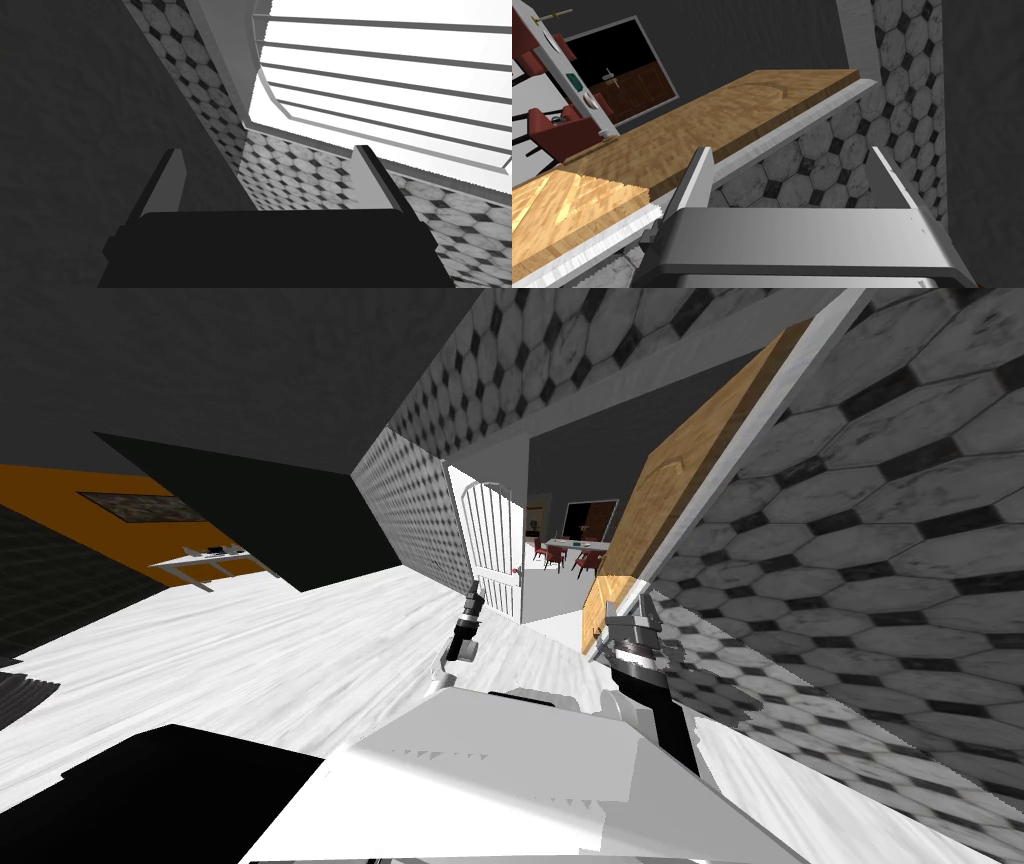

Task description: Push the door open

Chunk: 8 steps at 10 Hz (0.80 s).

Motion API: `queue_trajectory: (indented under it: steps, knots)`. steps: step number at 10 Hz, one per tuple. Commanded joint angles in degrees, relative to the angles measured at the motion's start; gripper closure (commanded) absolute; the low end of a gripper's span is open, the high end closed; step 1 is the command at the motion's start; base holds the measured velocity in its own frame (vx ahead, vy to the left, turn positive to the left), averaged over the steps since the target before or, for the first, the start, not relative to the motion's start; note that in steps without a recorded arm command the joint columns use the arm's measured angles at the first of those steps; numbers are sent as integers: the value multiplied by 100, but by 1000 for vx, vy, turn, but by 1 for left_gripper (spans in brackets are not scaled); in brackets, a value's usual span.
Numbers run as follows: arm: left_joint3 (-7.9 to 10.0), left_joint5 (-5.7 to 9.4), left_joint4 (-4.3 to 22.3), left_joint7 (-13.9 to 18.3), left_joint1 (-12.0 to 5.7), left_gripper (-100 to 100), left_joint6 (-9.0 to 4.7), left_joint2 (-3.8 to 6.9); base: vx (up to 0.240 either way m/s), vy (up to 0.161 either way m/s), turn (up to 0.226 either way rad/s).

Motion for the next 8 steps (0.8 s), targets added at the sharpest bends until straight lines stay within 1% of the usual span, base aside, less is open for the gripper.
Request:
queue_trajectory:
  steps: [1,2,3,6,7,8]
  knots:
    - [11,-43,286,2,-190,-100,23,-5,78,55,-49]
    - [22,-65,479,10,-298,-100,29,-1,97,48,-55]
    - [22,-65,541,10,-298,-100,29,-1,75,39,-11]
    - [56,-133,1085,34,-626,-100,47,3,71,48,-44]
    - [56,-133,1132,34,-626,-100,47,3,59,36,-10]
    - [68,-156,1329,42,-736,-100,53,4,53,41,-22]
